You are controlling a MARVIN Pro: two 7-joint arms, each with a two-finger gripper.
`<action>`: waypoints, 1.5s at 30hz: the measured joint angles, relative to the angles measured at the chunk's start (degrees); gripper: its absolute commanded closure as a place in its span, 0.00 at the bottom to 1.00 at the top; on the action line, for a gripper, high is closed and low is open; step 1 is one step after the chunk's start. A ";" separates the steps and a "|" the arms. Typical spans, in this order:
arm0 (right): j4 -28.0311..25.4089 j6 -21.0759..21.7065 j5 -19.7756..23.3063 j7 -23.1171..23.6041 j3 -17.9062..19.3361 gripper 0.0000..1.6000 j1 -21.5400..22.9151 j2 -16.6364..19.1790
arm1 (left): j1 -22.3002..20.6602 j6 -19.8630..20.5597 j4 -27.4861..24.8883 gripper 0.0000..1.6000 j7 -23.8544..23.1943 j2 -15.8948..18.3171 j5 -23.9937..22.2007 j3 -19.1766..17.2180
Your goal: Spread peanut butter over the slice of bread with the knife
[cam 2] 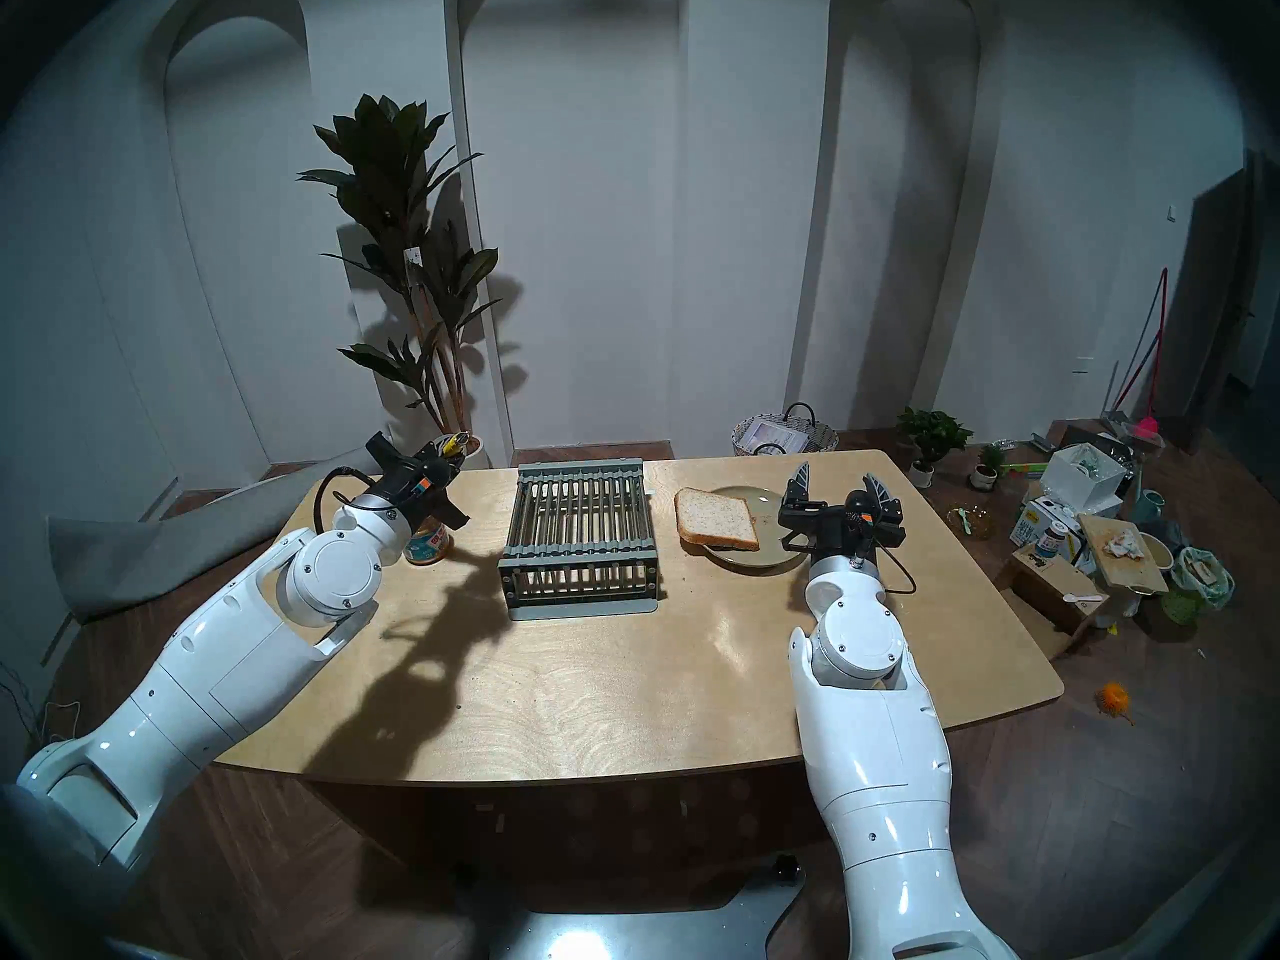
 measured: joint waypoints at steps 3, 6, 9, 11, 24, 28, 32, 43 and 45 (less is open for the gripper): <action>-0.08 -0.01 -0.08 -0.08 0.00 0.00 -0.07 0.01 | 0.18 0.14 -0.50 1.00 -0.37 0.08 -0.62 -0.07; -0.17 -0.01 -0.14 -0.13 0.00 0.00 -0.14 0.02 | 0.27 0.26 -0.58 1.00 -0.41 0.13 -0.78 -0.04; -0.35 0.01 -0.22 -0.19 -0.02 0.00 -0.24 0.02 | 0.29 0.24 -0.28 1.00 -0.18 0.14 -0.68 0.14; -0.49 0.03 -0.30 -0.24 -0.03 0.00 -0.32 0.02 | 0.29 0.09 0.15 1.00 -0.01 0.11 -0.35 0.35; -0.99 0.06 -0.52 -0.64 -0.03 0.00 -0.82 0.02 | 0.22 -1.22 3.50 1.00 0.68 -0.96 1.36 1.41; -1.06 0.08 -0.54 -0.72 -0.02 0.00 -0.95 0.00 | 0.16 -1.65 4.40 1.00 1.18 -1.21 2.40 1.87; -1.15 0.12 -0.57 -0.89 -0.02 0.00 -1.09 -0.03 | -0.05 -2.08 5.77 1.00 2.04 -1.54 4.32 2.66; -1.26 0.17 -0.52 -1.23 -0.01 0.00 -1.41 -0.31 | -0.48 -2.44 8.84 1.00 4.36 -2.18 9.28 4.60; -1.25 0.17 -0.48 -1.24 -0.01 0.00 -1.44 -0.36 | -0.47 -2.44 8.83 1.00 4.66 -2.17 9.71 4.64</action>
